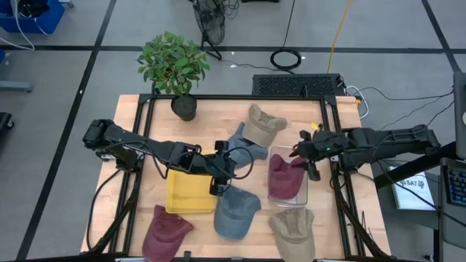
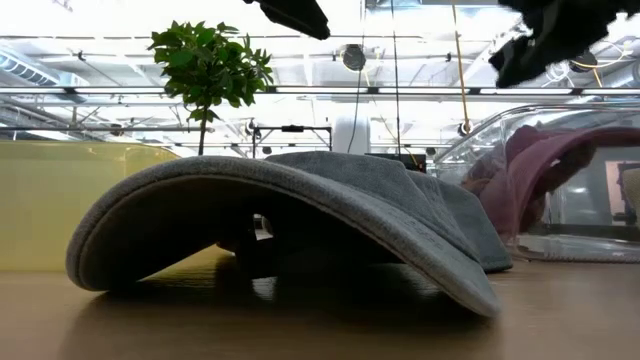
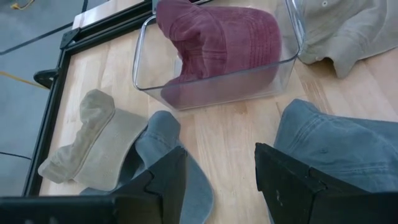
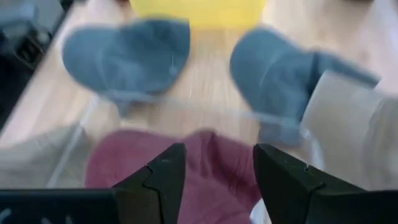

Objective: Pick and place caps into container
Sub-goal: Put the top red cap into the transparent container

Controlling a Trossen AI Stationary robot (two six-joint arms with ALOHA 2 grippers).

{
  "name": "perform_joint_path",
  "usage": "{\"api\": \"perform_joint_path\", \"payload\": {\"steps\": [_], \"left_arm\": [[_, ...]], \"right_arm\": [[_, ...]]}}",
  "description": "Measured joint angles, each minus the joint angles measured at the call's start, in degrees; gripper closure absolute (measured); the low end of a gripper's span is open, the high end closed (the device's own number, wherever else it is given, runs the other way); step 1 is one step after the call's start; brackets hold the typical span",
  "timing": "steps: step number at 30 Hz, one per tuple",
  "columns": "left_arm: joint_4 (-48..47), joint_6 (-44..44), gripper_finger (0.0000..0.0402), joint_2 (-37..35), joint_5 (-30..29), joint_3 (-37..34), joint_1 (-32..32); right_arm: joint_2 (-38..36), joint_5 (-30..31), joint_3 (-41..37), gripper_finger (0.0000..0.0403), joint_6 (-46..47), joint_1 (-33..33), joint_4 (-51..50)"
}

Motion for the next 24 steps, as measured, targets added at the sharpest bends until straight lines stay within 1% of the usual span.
{"api": "perform_joint_path", "payload": {"steps": [2,5,8,14,19,24], "left_arm": [[-0.02,-0.02,0.0211,0.00,0.00,0.00,0.00],[-0.02,-0.02,0.0211,0.00,0.00,0.00,0.00],[-0.02,-0.18,0.0211,0.00,-0.02,0.00,0.00],[-0.01,-0.68,0.0211,0.00,0.00,0.00,0.00],[-0.02,-1.10,0.0211,0.00,0.02,0.00,0.00],[-0.07,-1.48,0.0211,0.00,0.11,0.00,0.00]], "right_arm": [[1.77,-0.55,-1.67,0.0241,0.59,0.44,0.20],[4.31,-4.15,-4.28,0.0254,1.20,0.78,-0.01],[6.08,-4.57,-6.00,0.0268,2.64,0.77,0.28],[8.62,-4.94,-6.18,0.0286,2.83,0.77,0.83],[10.79,-9.27,-6.16,0.0303,2.01,0.75,1.01],[13.19,-9.20,-6.16,0.0313,1.84,0.77,1.03]]}}
